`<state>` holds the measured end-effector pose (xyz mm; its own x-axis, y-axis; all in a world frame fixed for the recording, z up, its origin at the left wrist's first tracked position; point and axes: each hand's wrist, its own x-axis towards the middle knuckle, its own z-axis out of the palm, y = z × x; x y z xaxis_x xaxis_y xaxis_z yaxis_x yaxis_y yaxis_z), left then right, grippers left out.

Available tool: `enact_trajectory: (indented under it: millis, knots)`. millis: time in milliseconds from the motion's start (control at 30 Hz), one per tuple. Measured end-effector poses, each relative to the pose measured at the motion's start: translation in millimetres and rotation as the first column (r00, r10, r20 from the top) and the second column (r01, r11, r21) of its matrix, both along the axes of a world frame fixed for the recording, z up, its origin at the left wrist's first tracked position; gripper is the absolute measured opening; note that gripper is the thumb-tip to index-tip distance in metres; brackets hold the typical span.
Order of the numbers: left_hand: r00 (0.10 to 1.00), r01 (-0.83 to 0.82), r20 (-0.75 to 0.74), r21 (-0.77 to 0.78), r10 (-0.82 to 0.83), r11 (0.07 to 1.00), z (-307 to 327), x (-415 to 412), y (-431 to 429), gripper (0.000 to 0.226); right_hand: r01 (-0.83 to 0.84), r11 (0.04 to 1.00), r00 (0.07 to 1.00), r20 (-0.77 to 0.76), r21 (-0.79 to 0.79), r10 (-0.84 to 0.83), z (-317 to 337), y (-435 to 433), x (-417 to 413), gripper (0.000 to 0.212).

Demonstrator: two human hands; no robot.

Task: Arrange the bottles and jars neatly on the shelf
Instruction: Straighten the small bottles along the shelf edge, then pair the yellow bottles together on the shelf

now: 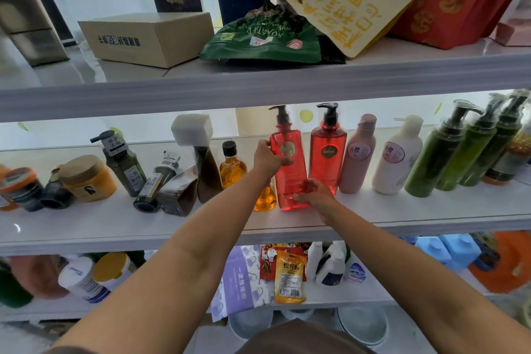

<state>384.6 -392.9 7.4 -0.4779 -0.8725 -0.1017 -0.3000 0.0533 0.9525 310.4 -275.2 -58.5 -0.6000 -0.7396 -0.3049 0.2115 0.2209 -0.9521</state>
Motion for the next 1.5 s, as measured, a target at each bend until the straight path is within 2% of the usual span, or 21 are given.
enact_trajectory:
  millis: [167,267,367,533,733,900,1133,1167,1233,1300,1400,1500]
  knots:
    - [0.999,0.014,-0.036,-0.112,-0.018,0.994,-1.5,-6.1,-2.2,0.071,0.098,0.983,0.952,-0.302,0.156,-0.047,-0.2,-14.7,10.8,0.035]
    - [0.998,0.040,-0.047,-0.144,-0.047,0.989,-1.1,-6.1,-2.3,0.070,0.196,0.934,0.887,-0.459,0.298,-0.039,3.4,-20.7,14.7,0.037]
    - [0.995,0.070,-0.057,-0.174,-0.081,0.982,0.4,-7.2,-3.0,0.068,0.244,0.903,0.869,-0.493,0.353,-0.042,4.2,-19.7,18.2,0.044]
    - [0.980,0.141,-0.111,-0.195,-0.165,0.970,-1.9,-5.5,-1.8,0.063,0.236,0.878,0.852,-0.523,0.416,0.019,3.9,-13.6,15.9,0.048]
    - [0.949,0.207,-0.206,-0.164,-0.238,0.965,-12.6,7.8,-1.4,0.065,0.226,0.872,0.828,-0.558,0.434,0.063,5.8,-14.1,15.4,0.038]
    - [0.928,0.309,-0.166,-0.163,-0.335,0.937,-12.1,16.1,-0.4,0.066,0.241,0.859,0.803,-0.590,0.452,0.085,5.1,-14.4,18.8,0.029]
    - [0.945,0.292,-0.114,-0.125,-0.306,0.948,-22.0,21.8,5.3,0.060,0.216,0.872,0.828,-0.556,0.439,0.075,4.9,-12.2,26.1,0.032]
    - [0.960,0.262,-0.059,-0.167,-0.275,0.951,-27.3,23.4,6.7,0.063,0.203,0.879,0.835,-0.545,0.433,0.076,5.4,-12.1,29.3,0.034]
    - [0.982,0.181,0.120,-0.360,-0.146,0.915,-41.3,30.5,12.4,0.062,0.160,0.895,0.853,-0.515,0.416,0.087,6.0,-14.2,38.0,0.034]
    - [0.971,0.148,0.239,-0.568,-0.010,0.809,-54.3,41.0,21.5,0.050,0.125,0.901,0.879,-0.468,0.416,0.094,5.1,-20.3,46.9,0.030]
    - [0.965,0.125,0.250,-0.694,0.075,0.709,-69.5,57.2,33.3,0.036,0.121,0.905,0.960,-0.280,0.407,-0.003,-9.1,-36.2,53.0,0.024]
    - [0.961,0.016,0.187,-0.771,0.202,0.637,-83.5,68.4,39.0,0.025,0.124,0.935,0.991,-0.094,0.333,-0.098,-0.9,-39.0,64.3,0.047]
